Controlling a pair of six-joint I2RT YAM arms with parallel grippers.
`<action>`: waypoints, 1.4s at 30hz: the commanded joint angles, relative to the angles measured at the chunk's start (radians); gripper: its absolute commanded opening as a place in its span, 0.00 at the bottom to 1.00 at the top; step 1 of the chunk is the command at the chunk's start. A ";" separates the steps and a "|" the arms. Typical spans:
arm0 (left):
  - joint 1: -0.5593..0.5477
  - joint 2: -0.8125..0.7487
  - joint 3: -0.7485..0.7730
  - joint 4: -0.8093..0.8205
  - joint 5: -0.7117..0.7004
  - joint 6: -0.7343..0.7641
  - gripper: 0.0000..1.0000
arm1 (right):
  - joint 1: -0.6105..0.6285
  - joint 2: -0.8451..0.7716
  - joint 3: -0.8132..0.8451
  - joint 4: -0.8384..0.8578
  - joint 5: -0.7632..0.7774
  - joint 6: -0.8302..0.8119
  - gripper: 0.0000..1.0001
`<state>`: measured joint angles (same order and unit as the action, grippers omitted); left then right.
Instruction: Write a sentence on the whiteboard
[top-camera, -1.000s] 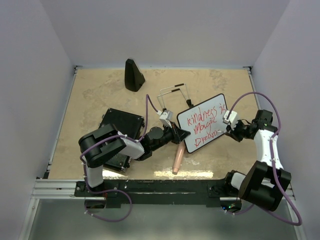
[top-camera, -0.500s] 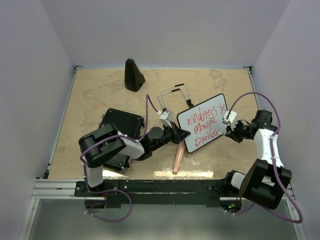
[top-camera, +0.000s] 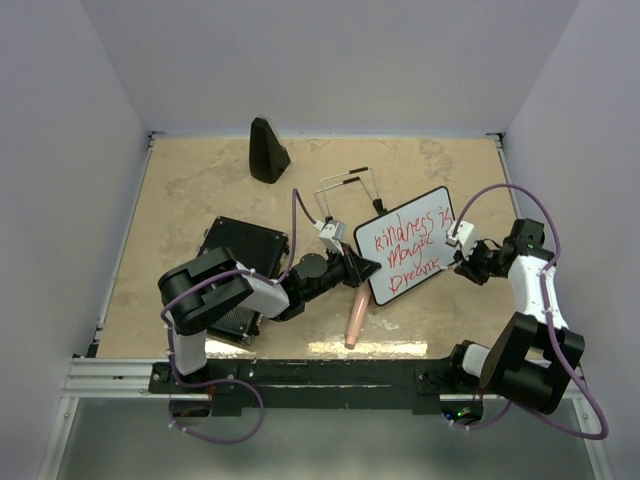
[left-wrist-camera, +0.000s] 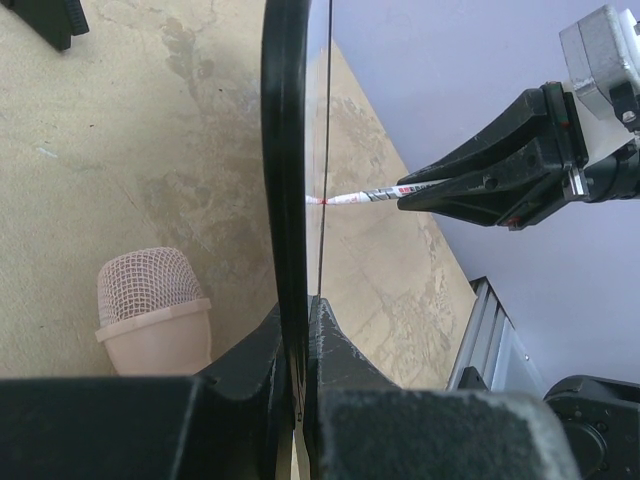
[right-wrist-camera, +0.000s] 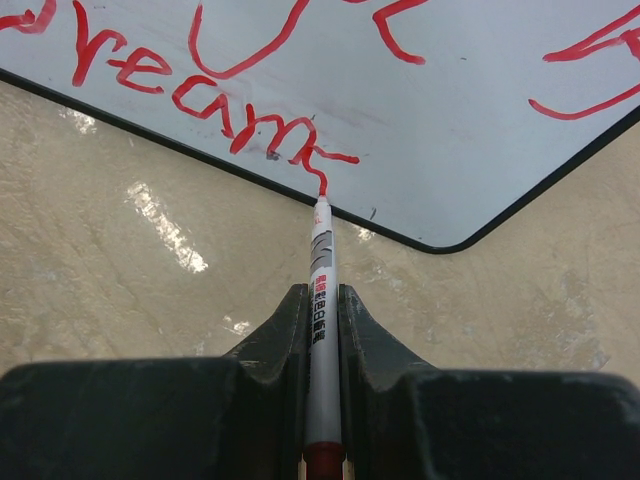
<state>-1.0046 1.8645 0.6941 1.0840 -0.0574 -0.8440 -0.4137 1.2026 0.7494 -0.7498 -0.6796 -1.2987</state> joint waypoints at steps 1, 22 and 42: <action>-0.011 0.004 0.030 0.030 0.031 0.040 0.00 | 0.004 0.017 0.010 -0.017 -0.012 -0.031 0.00; -0.012 0.001 0.019 0.030 0.027 0.046 0.00 | 0.016 -0.129 0.154 -0.276 -0.051 -0.097 0.00; 0.038 -0.248 0.090 -0.151 0.128 0.172 0.00 | 0.039 -0.310 0.406 -0.500 -0.291 -0.048 0.00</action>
<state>-0.9897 1.7069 0.7067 0.8932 0.0280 -0.7265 -0.3962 0.9401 1.1198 -1.2198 -0.8867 -1.3827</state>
